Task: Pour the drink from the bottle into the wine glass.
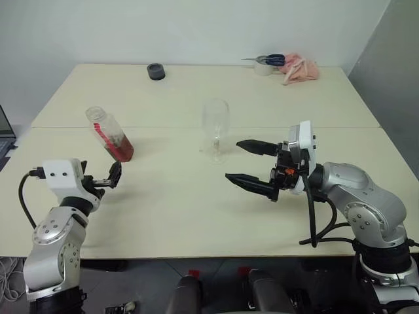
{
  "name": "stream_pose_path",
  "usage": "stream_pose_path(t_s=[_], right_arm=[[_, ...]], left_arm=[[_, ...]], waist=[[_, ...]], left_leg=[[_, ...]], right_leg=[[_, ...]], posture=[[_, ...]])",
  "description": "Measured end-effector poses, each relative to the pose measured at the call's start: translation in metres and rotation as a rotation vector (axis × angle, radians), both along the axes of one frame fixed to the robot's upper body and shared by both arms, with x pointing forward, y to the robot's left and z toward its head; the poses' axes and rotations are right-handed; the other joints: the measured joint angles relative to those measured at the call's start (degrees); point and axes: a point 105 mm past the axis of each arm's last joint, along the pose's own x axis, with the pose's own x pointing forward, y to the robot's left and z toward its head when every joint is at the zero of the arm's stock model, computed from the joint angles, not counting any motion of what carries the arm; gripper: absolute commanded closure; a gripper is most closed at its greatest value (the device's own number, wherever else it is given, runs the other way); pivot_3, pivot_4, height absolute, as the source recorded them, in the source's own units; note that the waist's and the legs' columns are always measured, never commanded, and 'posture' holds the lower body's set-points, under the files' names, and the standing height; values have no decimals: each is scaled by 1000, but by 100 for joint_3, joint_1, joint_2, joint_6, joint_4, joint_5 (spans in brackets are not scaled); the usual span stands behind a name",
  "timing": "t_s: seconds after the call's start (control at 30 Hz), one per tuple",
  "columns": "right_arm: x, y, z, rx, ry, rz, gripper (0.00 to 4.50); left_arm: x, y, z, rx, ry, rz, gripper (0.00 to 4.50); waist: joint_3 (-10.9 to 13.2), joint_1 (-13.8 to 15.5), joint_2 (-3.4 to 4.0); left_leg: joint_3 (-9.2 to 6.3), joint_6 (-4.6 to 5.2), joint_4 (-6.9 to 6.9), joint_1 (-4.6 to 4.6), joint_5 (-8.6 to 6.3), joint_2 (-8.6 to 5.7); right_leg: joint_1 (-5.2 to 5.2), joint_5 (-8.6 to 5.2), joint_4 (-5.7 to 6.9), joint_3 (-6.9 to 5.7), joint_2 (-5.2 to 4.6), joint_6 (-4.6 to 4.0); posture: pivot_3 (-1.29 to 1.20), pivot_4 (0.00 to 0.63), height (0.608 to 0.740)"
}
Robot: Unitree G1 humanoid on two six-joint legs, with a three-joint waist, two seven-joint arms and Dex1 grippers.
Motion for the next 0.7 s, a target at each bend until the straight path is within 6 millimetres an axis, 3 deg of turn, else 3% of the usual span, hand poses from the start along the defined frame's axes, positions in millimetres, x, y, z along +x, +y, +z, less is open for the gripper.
stream_pose_path(t_s=[0.5, 0.7], right_arm=[[1, -3, -3, 2, 1, -24, 32], [2, -4, -4, 3, 7, -38, 32]], left_arm=[[27, 15, 13, 34, -20, -74, 0], [43, 13, 7, 24, -18, -112, 0]], waist=[[0, 1, 0], [0, 2, -1]], left_leg=[[2, 0, 0, -5, 0, -1], [2, 0, 1, -6, 0, -1]], right_leg=[[-7, 1, 4, 0, 0, -1], [-10, 3, 6, -1, 0, -5]], posture=[[0, 150, 740], [0, 150, 740]])
